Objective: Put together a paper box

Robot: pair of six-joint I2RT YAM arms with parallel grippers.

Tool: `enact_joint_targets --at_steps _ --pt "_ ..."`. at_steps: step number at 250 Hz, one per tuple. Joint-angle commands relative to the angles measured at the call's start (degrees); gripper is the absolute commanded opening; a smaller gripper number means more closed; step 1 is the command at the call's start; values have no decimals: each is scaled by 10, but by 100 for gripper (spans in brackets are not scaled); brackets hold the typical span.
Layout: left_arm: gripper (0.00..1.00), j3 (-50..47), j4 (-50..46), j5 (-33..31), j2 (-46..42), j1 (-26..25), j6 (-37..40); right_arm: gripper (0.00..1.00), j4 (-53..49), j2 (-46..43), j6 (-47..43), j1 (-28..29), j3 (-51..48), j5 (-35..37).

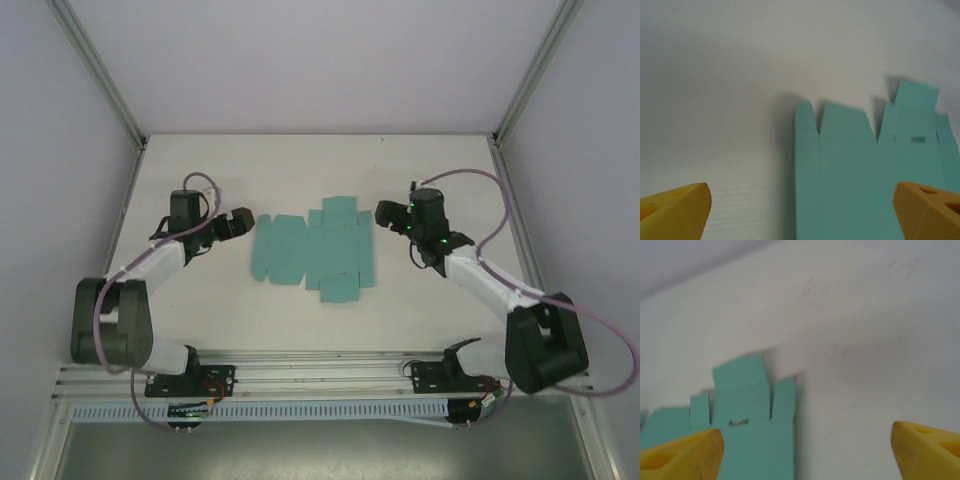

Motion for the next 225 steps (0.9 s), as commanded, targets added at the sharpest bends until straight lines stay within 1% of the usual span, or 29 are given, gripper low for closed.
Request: enact_joint_targets --at_steps 1,10,37,60,70,75,87,100,117,129,139,147,155,200,213,225 --pt "94 44 -48 77 51 -19 1 77 -50 69 59 13 50 -88" --pt "94 47 -49 81 65 -23 -1 75 -48 92 58 17 60 -103" --pt "91 46 -46 86 90 -26 11 69 -43 147 67 27 73 -115" --pt "88 52 -58 97 105 -26 20 55 -43 180 66 29 82 -139" --pt "87 54 -60 105 111 -26 21 44 -43 191 69 30 82 -142" --pt "86 55 -62 106 115 -27 23 41 -43 196 69 30 83 -143" --pt "83 60 -66 107 121 -30 26 40 -40 205 72 30 80 -138" --pt "83 59 -65 108 122 -33 28 35 -39 213 71 30 77 -134" --pt "80 63 -66 118 143 -39 32 32 -40 220 71 30 71 -123" --pt "79 64 -65 122 149 -42 34 27 -37 228 73 31 65 -115" --pt "78 65 -63 127 155 -44 34 20 -29 236 75 31 58 -114" --pt "77 66 -61 134 158 -46 34 16 -22 241 75 31 53 -117" --pt "76 68 -59 139 161 -49 34 16 -14 247 76 31 47 -122" --pt "60 66 -30 184 160 -57 29 16 30 268 87 30 26 -130" --pt "54 63 -20 193 157 -60 27 16 38 271 86 31 23 -131" --pt "47 63 -14 197 155 -61 25 16 51 272 83 31 18 -136"
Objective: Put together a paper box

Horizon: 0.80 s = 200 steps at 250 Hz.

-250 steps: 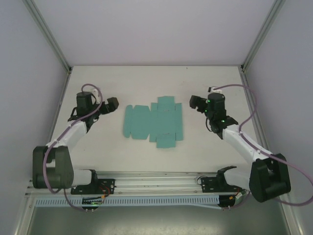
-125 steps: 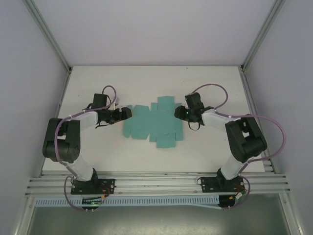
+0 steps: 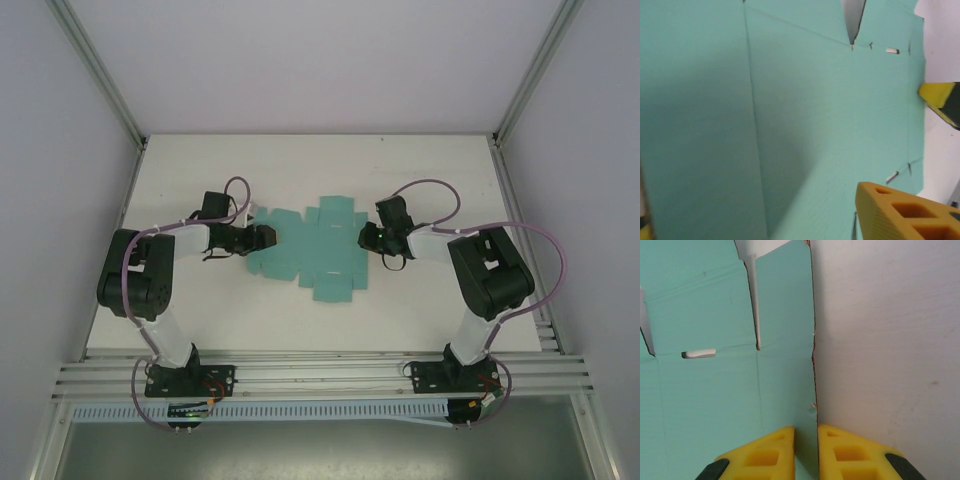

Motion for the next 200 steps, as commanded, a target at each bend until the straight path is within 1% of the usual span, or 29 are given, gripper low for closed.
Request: enact_joint_targets --at_steps 1,19,35,44,49,56,62,87,108,129,150,158,175,200 --pt "46 5 26 44 -3 -6 -3 16 12 29 1 4 -25 -1" --pt "31 6 30 47 -8 -7 -5 16 27 26 -6 4 -32 -4" --pt "22 5 36 43 -20 -7 -5 17 30 13 -12 2 -36 -3" --pt "16 3 42 39 -29 -7 -9 19 28 0 -16 0 -38 -3" --pt "12 1 47 38 -29 -8 -11 21 28 -8 -18 -2 -38 -2" --pt "7 -3 56 37 -51 -7 -17 25 27 -21 -22 -3 -41 -2" --pt "0 -7 65 35 -62 -7 -24 29 27 -33 -27 -6 -43 -4" --pt "0 -28 110 41 -109 -7 -56 40 29 -91 -36 -21 -55 -22" --pt "0 -48 145 47 -154 -7 -78 46 48 -136 -39 -42 -73 -78" --pt "0 -62 161 40 -198 -7 -92 48 99 -172 -32 -75 -103 -168" --pt "0 -72 169 42 -235 -7 -101 48 174 -202 -12 -111 -137 -272" --pt "0 -76 173 46 -247 -7 -107 48 197 -211 -5 -118 -146 -296" --pt "0 -79 175 56 -270 -7 -126 49 209 -234 -13 -125 -156 -328" --pt "0 -88 199 78 -303 -7 -155 50 178 -264 -33 -125 -153 -331"
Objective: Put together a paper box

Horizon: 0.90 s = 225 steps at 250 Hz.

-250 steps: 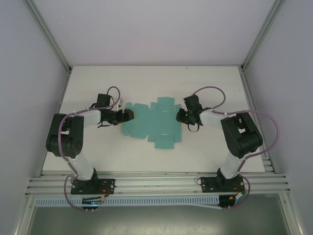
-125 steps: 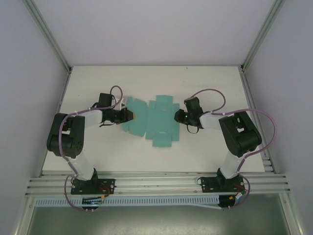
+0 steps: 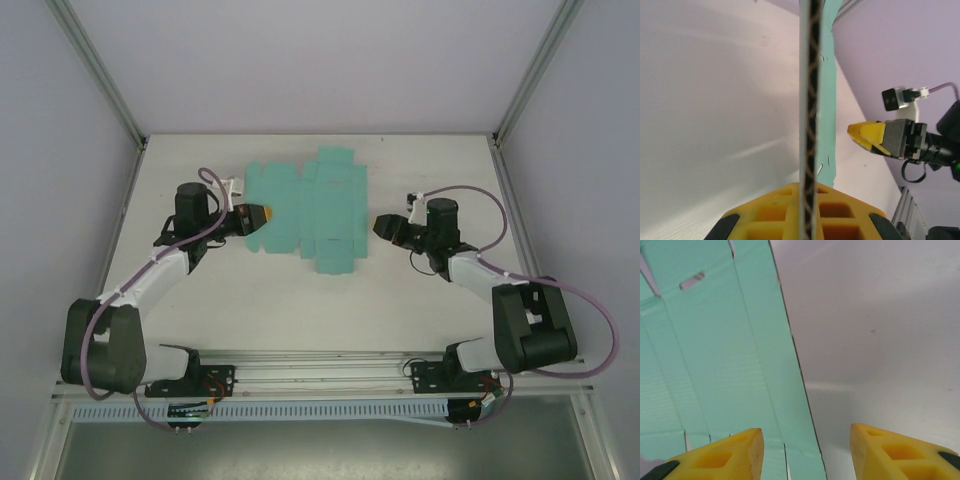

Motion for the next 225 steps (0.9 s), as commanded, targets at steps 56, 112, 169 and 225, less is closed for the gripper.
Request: enact_joint_targets --at_steps 56,112,169,225 --pt "0 -30 84 72 -89 1 -67 53 48 -75 -15 0 -11 -94" --pt "0 -36 91 74 -123 1 -79 49 54 -79 -14 0 -9 -111" --pt "0 -51 119 84 -118 0 -95 9 128 -72 4 5 -17 -141" --pt "45 -57 57 41 -130 1 -59 0 82 -88 -53 9 -5 -108"
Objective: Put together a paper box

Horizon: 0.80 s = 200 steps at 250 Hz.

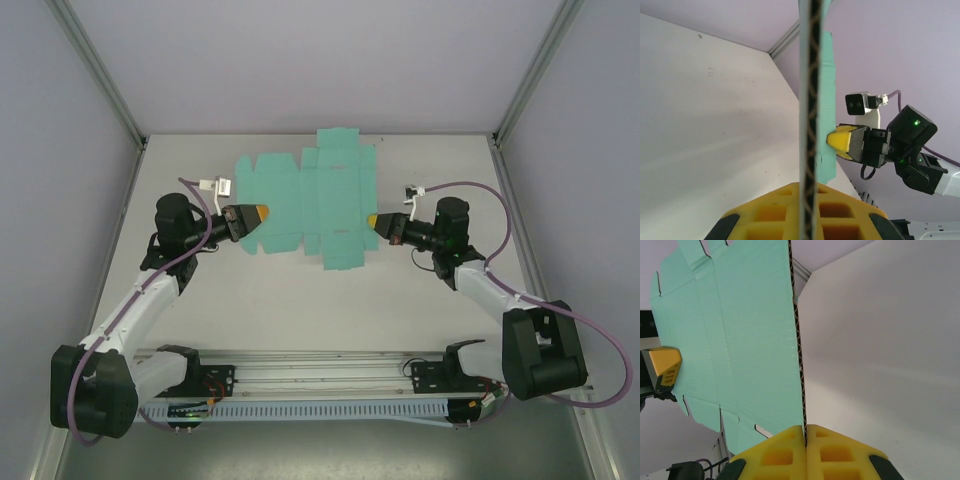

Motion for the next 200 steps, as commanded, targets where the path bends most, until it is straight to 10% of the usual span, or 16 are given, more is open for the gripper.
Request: enact_joint_targets --at_steps 1,16,95,200 --pt "49 -5 -33 -12 -14 -2 22 0 -14 -21 -47 5 10 20" --pt "98 8 -111 -72 -23 -2 54 0 -94 -33 -104 13 28 55" --pt "99 50 -373 -423 -55 -2 99 0 -475 -18 -411 123 150 372" --pt "99 62 -293 -323 -13 -2 116 0 -380 114 -788 253 211 713"
